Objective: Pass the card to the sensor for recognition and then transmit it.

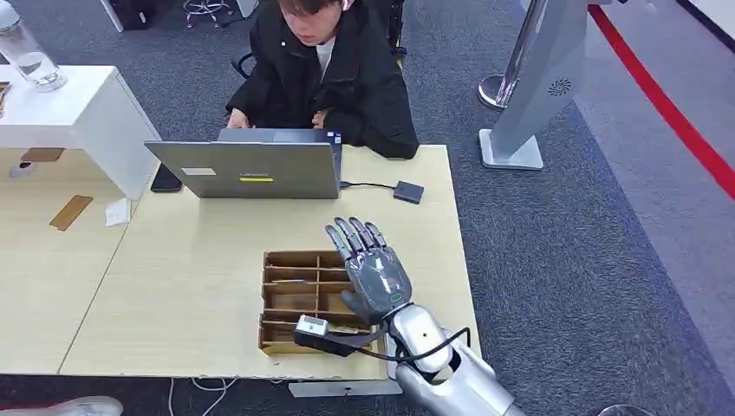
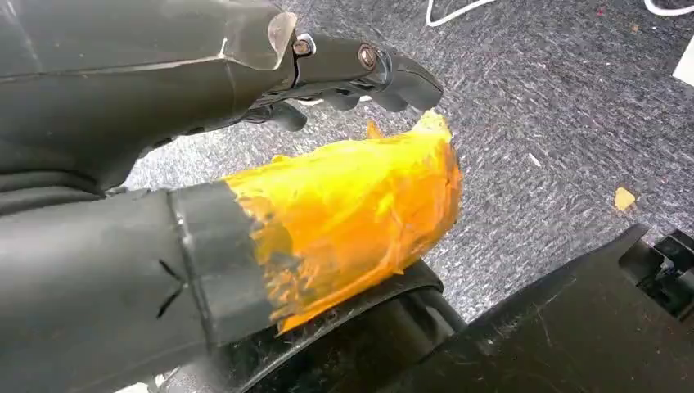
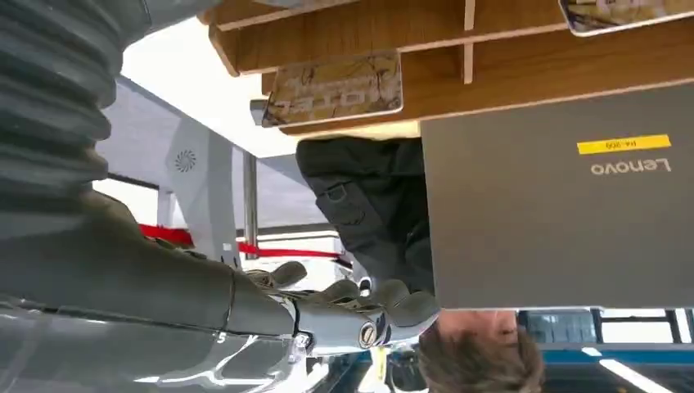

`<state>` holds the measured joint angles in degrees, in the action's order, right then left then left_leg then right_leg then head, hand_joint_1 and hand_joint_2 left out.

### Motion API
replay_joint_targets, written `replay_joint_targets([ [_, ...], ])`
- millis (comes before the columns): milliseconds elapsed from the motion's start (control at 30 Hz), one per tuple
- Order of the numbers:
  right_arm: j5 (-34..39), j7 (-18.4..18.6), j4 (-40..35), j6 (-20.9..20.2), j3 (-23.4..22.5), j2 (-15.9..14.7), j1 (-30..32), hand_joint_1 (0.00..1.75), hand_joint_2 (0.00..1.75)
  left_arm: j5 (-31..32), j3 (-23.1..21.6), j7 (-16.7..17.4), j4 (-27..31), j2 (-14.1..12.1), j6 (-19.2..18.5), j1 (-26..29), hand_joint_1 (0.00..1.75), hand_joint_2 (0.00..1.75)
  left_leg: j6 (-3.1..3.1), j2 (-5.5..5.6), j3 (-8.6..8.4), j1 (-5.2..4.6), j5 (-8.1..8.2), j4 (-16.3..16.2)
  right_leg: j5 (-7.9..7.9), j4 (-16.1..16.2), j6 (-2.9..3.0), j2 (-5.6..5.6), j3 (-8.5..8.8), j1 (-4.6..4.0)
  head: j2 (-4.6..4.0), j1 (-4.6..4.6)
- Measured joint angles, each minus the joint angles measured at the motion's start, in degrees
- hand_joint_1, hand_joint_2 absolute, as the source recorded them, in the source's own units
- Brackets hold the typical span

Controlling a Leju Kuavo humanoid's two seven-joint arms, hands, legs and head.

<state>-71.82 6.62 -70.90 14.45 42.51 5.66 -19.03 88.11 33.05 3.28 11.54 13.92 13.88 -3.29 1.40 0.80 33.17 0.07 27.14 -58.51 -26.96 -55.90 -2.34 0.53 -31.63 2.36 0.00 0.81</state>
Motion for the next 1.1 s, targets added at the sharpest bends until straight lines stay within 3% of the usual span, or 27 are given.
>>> replay_joint_targets([
  [867, 0.72, 0.46, 1.16, -1.01, 0.02, 0.44, -0.59, 0.26, 1.75, -0.06, 0.0, -0.13, 0.0, 0.0, 0.0, 0.0, 0.0, 0.0, 0.0, 0.0, 0.0, 0.0, 0.0, 0.0, 0.0, 0.0, 0.0, 0.0, 0.0, 0.0, 0.0, 0.0],
  [1100, 0.9, 0.46, 1.38, -1.14, 0.02, 0.59, -0.61, 0.45, 1.75, -0.07, 0.0, -0.15, 0.0, 0.02, 0.0, 0.0, 0.0, 0.0, 0.0, 0.0, 0.0, 0.0, 0.0, 0.0, 0.0, 0.0, 0.0, 0.0, 0.0, 0.0, 0.0, 0.0],
])
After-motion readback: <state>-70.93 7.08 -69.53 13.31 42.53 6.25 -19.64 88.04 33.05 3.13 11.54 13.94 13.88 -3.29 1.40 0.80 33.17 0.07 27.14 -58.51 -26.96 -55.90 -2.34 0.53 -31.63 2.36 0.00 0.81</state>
